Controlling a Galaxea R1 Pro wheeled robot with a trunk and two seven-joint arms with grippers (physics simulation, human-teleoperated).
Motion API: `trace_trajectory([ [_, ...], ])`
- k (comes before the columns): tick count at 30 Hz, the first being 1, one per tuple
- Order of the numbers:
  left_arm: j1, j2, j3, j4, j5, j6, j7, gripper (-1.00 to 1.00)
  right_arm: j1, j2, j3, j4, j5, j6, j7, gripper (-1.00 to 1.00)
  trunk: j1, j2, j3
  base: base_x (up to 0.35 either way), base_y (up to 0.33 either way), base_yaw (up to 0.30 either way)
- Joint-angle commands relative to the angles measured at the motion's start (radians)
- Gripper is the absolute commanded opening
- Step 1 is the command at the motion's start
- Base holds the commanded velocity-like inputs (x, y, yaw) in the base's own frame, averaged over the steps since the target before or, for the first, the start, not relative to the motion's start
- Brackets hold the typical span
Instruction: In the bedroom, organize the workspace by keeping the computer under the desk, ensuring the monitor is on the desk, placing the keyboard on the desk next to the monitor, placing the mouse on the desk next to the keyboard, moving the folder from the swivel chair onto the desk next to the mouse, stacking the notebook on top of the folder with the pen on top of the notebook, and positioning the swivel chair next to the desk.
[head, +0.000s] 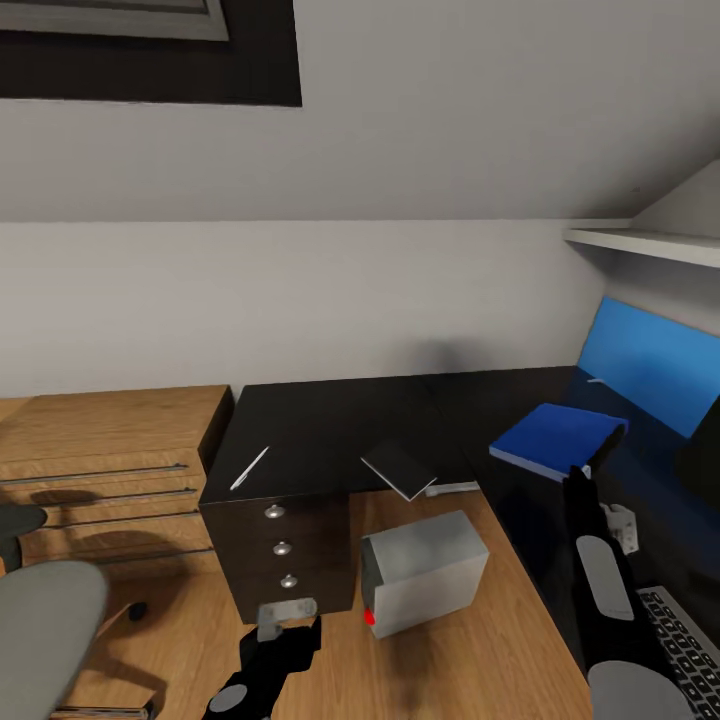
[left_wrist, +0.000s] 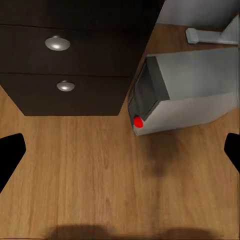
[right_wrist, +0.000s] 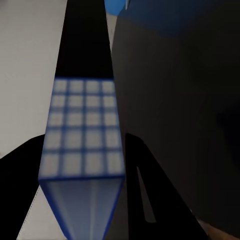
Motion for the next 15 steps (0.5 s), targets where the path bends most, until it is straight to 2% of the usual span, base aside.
trace_trajectory([
  [1,0.000,0.000,-0.005,0.003,0.010,0.005,0.009,1.00,-0.002,0.002,-0.001,0.002,-0.011,-0.006,0.008,-1.00,0.000,-0.001,-0.001,0.000,0.000,0.000],
  [3,0.000,0.000,-0.012,0.032,0.010,0.009,0.009,1.00,-0.006,0.005,-0.003,0.013,-0.010,-0.012,0.057,-1.00,0.000,-0.001,-0.001,0.000,0.000,0.000],
  [5,0.000,0.000,-0.014,0.047,0.009,0.009,0.009,1.00,-0.007,0.007,-0.004,0.020,-0.010,-0.014,0.073,-1.00,0.000,-0.001,-0.001,0.000,0.000,0.000],
  [15,0.000,0.002,-0.016,0.073,0.007,0.006,0.009,1.00,-0.006,0.048,-0.006,0.075,-0.008,-0.023,0.095,-1.00,0.000,-0.001,-0.001,0.000,0.001,0.000],
])
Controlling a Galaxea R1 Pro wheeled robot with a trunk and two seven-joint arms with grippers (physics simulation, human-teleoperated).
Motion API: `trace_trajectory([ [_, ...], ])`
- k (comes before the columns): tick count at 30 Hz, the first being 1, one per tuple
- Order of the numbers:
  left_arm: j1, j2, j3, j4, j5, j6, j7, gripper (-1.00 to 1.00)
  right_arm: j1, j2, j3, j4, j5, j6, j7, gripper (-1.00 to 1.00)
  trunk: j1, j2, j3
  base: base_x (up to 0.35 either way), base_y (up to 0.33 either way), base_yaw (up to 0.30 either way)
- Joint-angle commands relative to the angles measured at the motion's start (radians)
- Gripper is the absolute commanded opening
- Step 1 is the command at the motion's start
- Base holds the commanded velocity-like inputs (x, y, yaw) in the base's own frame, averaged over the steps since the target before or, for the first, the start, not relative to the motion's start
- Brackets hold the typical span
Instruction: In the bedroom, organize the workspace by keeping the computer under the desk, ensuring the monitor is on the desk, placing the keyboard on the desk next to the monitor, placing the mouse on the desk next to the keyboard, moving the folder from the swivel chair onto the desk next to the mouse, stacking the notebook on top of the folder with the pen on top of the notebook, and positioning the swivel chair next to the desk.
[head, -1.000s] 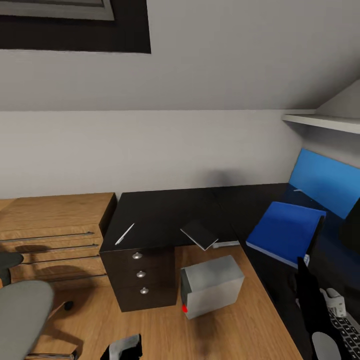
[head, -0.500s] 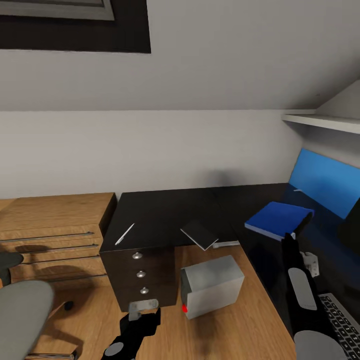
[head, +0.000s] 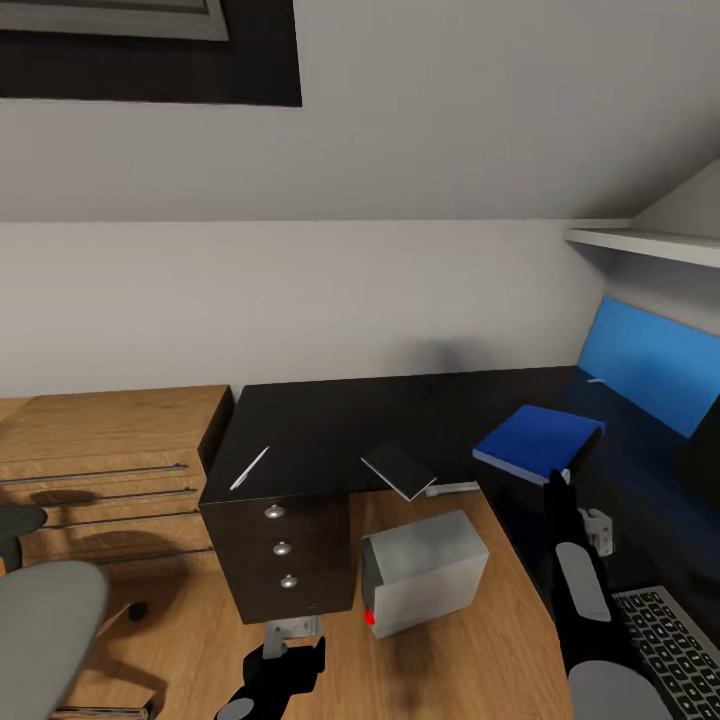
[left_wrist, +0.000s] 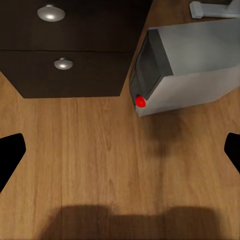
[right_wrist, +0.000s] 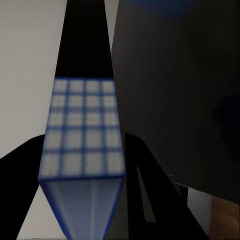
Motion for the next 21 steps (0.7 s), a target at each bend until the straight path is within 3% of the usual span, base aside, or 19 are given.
trace_trajectory([
  [1,0.000,0.000,-0.002,-0.002,0.011,0.003,0.009,1.00,-0.001,0.003,0.000,0.014,-0.009,-0.003,-0.003,-1.00,0.000,-0.001,-0.001,0.026,0.048,0.000],
  [8,0.000,0.001,-0.013,0.002,0.011,0.004,0.009,1.00,0.000,0.007,-0.001,0.064,-0.009,-0.034,-0.001,-1.00,0.000,-0.001,-0.001,0.066,0.199,-0.053],
  [12,0.000,0.001,-0.017,0.037,0.010,0.003,0.009,1.00,0.000,0.007,-0.001,0.077,-0.010,-0.092,-0.001,-1.00,0.000,-0.001,-0.001,0.027,0.077,-0.230],
  [21,0.000,0.001,-0.018,0.054,0.010,0.002,0.009,1.00,0.000,0.007,-0.001,0.091,-0.011,-0.109,-0.001,-1.00,0.000,-0.001,-0.001,0.003,0.008,-0.255],
])
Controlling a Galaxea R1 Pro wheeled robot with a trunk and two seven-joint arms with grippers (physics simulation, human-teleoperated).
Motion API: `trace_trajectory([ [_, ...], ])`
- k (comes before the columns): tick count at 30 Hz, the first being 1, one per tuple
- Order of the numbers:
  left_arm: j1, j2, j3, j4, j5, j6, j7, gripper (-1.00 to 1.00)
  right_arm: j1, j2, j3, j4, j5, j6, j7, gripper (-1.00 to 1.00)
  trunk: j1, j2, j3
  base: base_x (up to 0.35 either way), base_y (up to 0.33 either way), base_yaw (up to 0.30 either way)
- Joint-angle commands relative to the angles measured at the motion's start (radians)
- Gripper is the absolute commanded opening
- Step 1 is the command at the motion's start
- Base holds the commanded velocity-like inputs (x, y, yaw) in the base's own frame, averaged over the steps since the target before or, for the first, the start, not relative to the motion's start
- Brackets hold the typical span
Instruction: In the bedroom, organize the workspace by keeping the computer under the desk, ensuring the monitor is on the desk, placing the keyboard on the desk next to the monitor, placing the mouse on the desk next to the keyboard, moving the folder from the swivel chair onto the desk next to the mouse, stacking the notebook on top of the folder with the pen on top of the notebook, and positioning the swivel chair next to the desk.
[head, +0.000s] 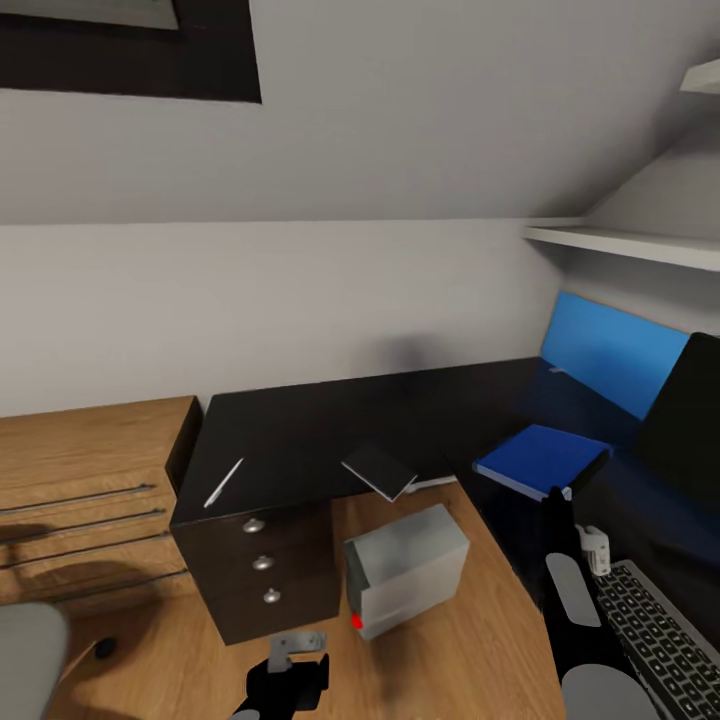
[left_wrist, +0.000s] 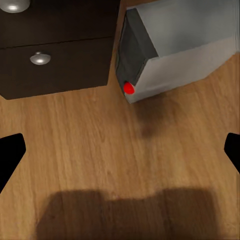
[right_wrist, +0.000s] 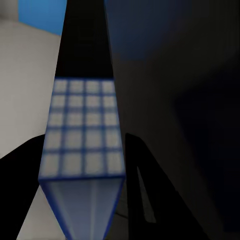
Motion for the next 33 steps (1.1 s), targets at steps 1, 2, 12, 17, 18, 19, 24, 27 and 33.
trace_trajectory([
  [1,0.000,0.000,-0.001,-0.002,0.011,0.003,0.009,1.00,-0.001,0.001,0.000,-0.001,-0.007,-0.002,-0.002,-1.00,0.000,-0.001,-0.001,0.000,0.001,-0.225],
  [2,0.000,0.000,-0.003,-0.002,0.011,0.003,0.009,1.00,-0.001,0.001,0.000,-0.001,-0.007,-0.002,-0.002,-1.00,0.000,-0.001,-0.001,0.000,0.000,-0.189],
  [12,0.000,0.000,-0.016,-0.002,0.011,0.003,0.009,1.00,-0.001,0.001,0.000,0.000,-0.007,0.002,-0.002,-1.00,0.000,-0.001,-0.001,0.042,0.041,-0.041],
  [17,0.000,0.000,-0.017,-0.001,0.012,0.004,0.009,1.00,-0.001,0.001,0.000,0.006,-0.007,0.003,-0.003,-1.00,0.000,-0.001,-0.001,0.181,0.171,-0.002],
  [18,0.000,0.000,-0.017,-0.001,0.012,0.004,0.008,1.00,-0.001,0.001,0.000,0.009,-0.007,0.003,-0.002,-1.00,0.000,-0.001,-0.001,0.077,0.065,0.000],
  [19,0.000,0.000,-0.017,-0.001,0.012,0.004,0.009,1.00,-0.001,0.000,0.000,0.015,-0.007,0.003,-0.002,-1.00,0.000,-0.001,-0.001,0.062,0.052,0.000],
  [24,0.000,0.000,-0.017,0.000,0.012,0.004,0.008,1.00,-0.001,0.000,0.000,0.026,-0.008,0.004,-0.003,-1.00,0.000,-0.001,-0.001,0.141,0.109,0.000],
  [27,0.000,0.000,-0.017,0.001,0.012,0.005,0.007,1.00,-0.001,0.000,0.000,0.028,-0.008,0.005,-0.004,-1.00,0.000,-0.001,-0.001,0.107,0.088,0.000],
  [33,0.000,-0.001,-0.018,0.001,0.012,0.005,0.007,1.00,-0.001,0.000,-0.001,0.035,-0.009,0.005,-0.009,-1.00,0.000,-0.001,-0.001,0.022,0.018,0.000],
])
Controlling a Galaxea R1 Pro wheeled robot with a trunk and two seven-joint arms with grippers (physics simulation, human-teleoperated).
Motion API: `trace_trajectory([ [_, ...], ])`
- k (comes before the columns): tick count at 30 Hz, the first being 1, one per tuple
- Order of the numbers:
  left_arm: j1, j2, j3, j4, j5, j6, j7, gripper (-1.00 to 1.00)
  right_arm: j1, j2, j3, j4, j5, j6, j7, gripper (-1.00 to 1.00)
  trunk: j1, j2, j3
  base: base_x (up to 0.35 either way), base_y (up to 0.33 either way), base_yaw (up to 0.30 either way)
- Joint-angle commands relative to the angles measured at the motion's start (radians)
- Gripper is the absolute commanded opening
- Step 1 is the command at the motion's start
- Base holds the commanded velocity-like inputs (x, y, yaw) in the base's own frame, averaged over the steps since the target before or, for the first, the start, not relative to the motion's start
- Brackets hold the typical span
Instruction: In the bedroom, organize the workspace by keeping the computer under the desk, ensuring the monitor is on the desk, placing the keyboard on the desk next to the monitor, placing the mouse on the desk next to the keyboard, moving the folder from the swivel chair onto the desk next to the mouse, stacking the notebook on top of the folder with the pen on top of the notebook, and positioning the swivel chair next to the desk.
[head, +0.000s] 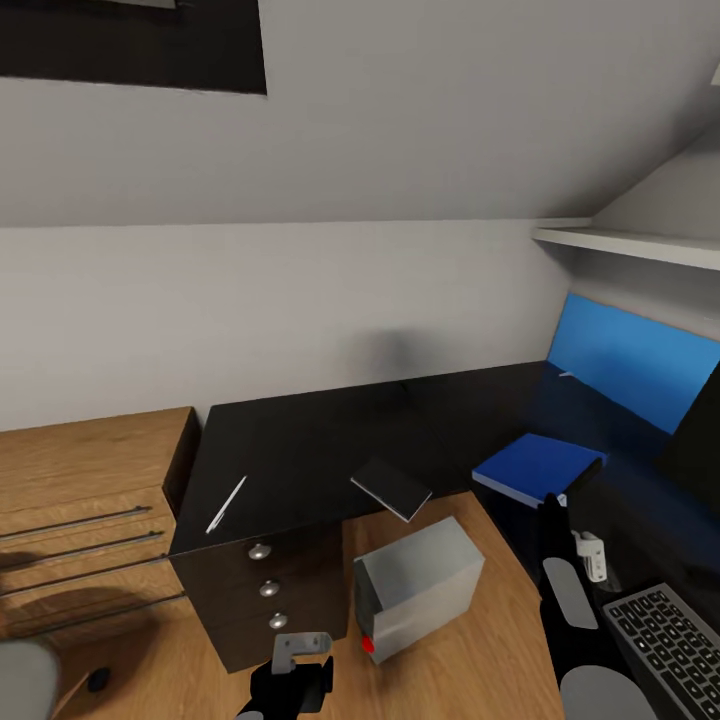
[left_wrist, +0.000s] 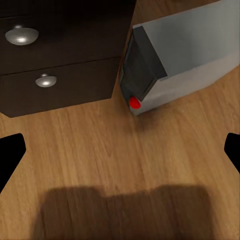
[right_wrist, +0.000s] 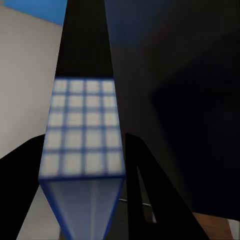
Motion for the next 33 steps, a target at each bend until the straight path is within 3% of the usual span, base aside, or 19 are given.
trace_trajectory([
  [1,0.000,0.000,-0.002,-0.002,0.011,0.004,0.009,1.00,-0.001,0.000,-0.001,0.001,-0.008,-0.002,-0.002,-1.00,0.000,-0.001,-0.001,0.004,0.003,0.000],
  [21,0.000,0.000,-0.004,-0.002,0.011,0.004,0.009,1.00,-0.001,-0.002,-0.006,0.004,-0.006,-0.007,-0.004,-1.00,0.000,-0.001,-0.001,0.000,0.000,0.000],
  [27,0.000,0.000,-0.004,-0.002,0.011,0.004,0.009,1.00,-0.001,-0.003,-0.050,0.004,-0.006,-0.008,-0.004,-1.00,0.000,-0.001,-0.001,0.000,0.000,0.000],
  [33,0.000,0.000,-0.004,-0.002,0.011,0.003,0.009,1.00,-0.001,-0.005,-0.062,0.004,-0.005,-0.008,-0.004,-1.00,0.000,-0.001,-0.001,0.028,0.000,0.000],
])
